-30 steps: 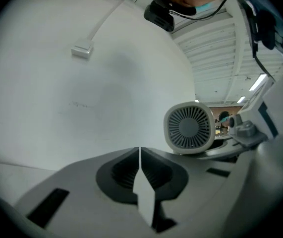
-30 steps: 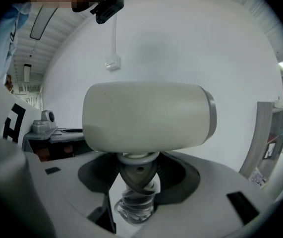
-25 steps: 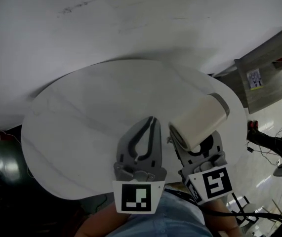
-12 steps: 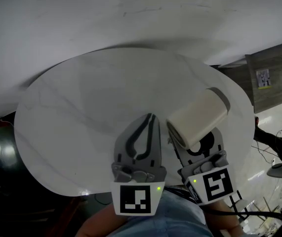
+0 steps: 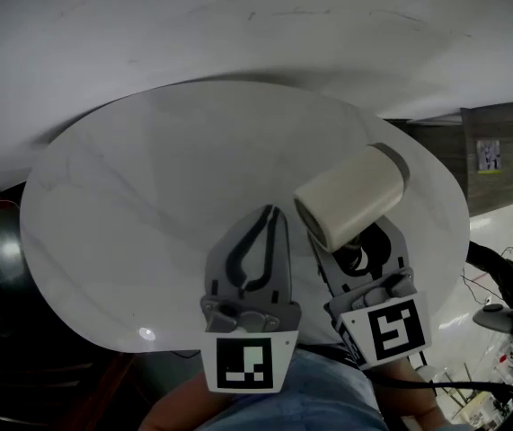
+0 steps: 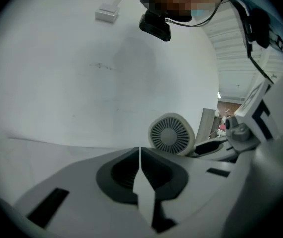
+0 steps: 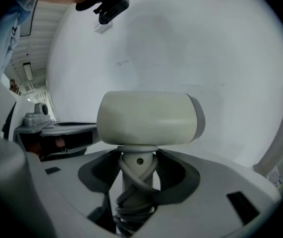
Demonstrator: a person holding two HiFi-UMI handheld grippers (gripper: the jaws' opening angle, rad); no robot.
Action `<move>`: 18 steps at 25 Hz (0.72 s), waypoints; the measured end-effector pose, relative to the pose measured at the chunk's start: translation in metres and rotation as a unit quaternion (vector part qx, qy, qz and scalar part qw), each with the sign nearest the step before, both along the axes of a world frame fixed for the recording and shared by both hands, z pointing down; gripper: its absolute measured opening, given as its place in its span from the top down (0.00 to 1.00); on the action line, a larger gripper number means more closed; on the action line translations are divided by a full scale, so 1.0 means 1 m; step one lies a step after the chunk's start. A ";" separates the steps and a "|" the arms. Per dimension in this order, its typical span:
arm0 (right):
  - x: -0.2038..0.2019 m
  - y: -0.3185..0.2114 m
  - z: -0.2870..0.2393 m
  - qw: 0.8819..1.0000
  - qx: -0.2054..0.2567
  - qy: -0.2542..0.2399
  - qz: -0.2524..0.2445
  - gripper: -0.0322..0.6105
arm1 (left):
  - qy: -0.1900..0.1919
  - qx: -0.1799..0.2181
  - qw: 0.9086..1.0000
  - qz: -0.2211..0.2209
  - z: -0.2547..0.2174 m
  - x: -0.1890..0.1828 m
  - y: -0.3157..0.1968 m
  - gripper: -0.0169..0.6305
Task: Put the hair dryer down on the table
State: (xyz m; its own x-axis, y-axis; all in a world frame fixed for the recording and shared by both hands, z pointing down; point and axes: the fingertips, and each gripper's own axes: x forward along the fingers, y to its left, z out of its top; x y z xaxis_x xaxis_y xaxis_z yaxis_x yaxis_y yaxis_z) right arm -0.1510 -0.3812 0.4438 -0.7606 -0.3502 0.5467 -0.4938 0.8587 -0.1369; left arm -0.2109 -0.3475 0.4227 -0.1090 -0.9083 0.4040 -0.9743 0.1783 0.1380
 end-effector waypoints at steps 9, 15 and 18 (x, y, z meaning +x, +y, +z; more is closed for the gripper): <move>-0.016 -0.003 0.031 0.996 -0.018 0.075 -0.036 0.60 | 0.015 -0.021 0.999 -0.026 0.019 -0.020 -0.002 0.95; -0.017 -0.002 0.054 0.992 -0.038 0.114 -0.033 0.60 | 0.027 -0.027 0.998 -0.046 0.027 -0.033 0.000 0.95; -0.018 -0.002 0.061 0.991 -0.040 0.120 -0.032 0.60 | 0.032 -0.034 0.998 -0.050 0.030 -0.035 0.003 0.95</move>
State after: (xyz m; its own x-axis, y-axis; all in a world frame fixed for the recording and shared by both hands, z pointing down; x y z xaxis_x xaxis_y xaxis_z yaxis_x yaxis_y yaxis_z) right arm -0.1693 -0.3829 0.5050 -0.6241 -0.2534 0.7392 -0.4650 0.8807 -0.0907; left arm -0.2460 -0.3446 0.4531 -0.1699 -0.8646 0.4729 -0.9404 0.2857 0.1843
